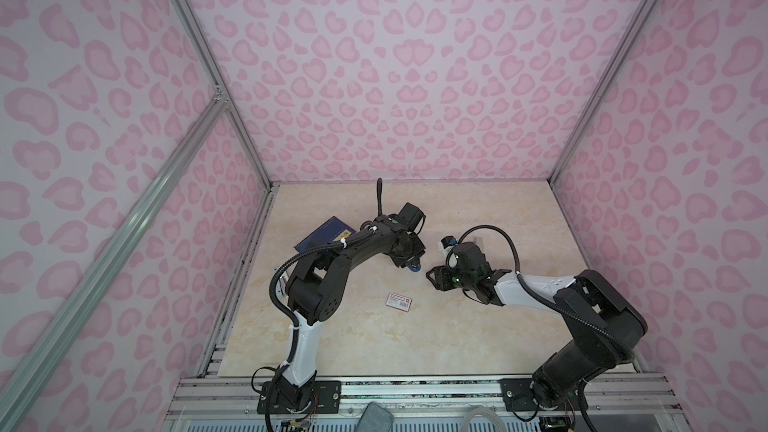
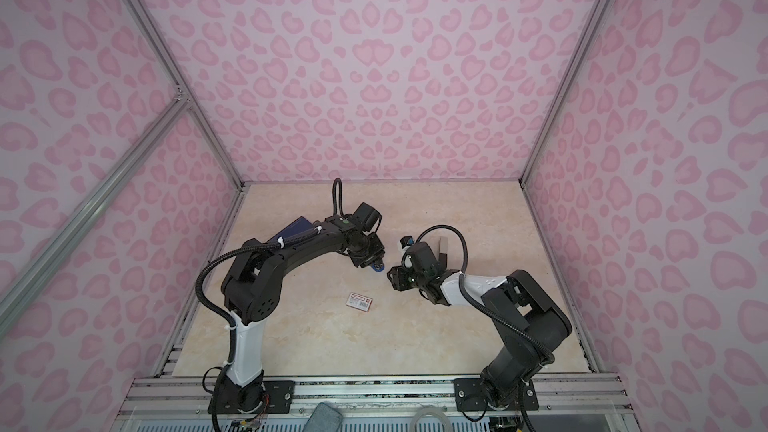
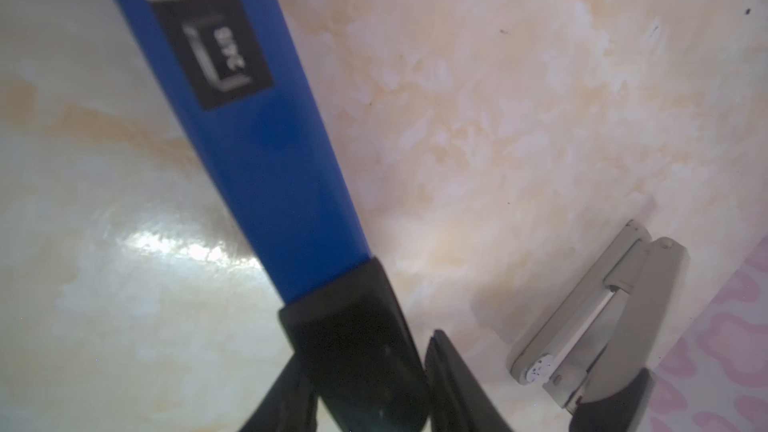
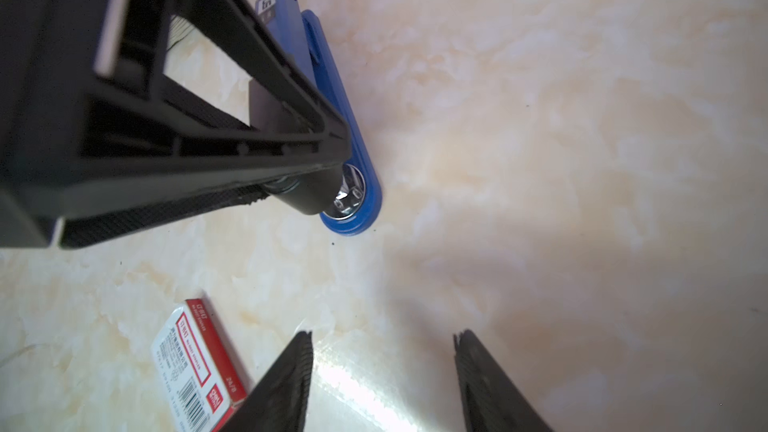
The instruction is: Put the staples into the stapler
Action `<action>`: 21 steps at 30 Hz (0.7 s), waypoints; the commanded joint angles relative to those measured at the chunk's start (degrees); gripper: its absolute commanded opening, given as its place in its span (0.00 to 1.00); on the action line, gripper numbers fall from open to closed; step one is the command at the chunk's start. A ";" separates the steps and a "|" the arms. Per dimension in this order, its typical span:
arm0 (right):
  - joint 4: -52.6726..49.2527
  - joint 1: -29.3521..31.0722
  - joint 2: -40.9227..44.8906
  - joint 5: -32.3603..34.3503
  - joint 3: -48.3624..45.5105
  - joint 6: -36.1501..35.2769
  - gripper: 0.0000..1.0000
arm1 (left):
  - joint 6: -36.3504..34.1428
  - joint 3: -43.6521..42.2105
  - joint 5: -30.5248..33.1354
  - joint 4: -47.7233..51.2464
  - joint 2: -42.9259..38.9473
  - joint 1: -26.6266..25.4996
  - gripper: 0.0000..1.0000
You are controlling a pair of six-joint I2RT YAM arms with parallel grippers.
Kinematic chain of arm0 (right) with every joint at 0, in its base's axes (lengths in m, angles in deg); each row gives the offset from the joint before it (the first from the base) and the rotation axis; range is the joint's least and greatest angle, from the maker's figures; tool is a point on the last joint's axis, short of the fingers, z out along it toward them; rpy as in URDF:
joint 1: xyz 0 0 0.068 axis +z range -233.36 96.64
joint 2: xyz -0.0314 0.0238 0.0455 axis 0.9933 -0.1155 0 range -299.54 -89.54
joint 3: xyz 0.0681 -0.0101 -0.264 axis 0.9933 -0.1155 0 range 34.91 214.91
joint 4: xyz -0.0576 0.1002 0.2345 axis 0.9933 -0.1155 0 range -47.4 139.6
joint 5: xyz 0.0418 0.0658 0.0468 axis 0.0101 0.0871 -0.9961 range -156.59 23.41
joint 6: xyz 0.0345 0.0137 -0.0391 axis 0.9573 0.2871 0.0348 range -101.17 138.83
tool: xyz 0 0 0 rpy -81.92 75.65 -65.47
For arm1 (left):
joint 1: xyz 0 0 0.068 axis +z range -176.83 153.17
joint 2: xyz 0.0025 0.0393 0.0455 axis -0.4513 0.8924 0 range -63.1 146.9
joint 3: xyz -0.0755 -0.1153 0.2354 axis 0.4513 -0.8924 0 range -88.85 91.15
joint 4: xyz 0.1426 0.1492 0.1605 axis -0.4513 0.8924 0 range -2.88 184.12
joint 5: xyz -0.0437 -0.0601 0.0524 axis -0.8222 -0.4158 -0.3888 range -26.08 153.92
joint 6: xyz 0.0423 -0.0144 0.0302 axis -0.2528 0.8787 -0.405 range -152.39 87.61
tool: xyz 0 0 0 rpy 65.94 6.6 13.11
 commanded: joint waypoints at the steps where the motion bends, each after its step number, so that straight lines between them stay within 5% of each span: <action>1: 2.34 0.88 -1.12 0.66 -0.13 0.13 0.57 | 0.65 -0.14 -1.23 0.82 -0.29 0.01 0.44; 6: 4.21 1.95 -2.98 1.23 0.46 0.86 0.56 | 0.36 -1.11 -1.45 0.81 -1.29 0.01 0.40; 13: 5.85 2.65 -3.45 2.53 0.25 0.88 0.56 | -0.03 -2.26 -1.17 0.86 -2.74 0.10 0.47; 21: 6.55 3.27 -3.71 3.06 -0.12 1.14 0.56 | -1.08 -2.00 -2.03 0.97 -2.06 0.10 0.30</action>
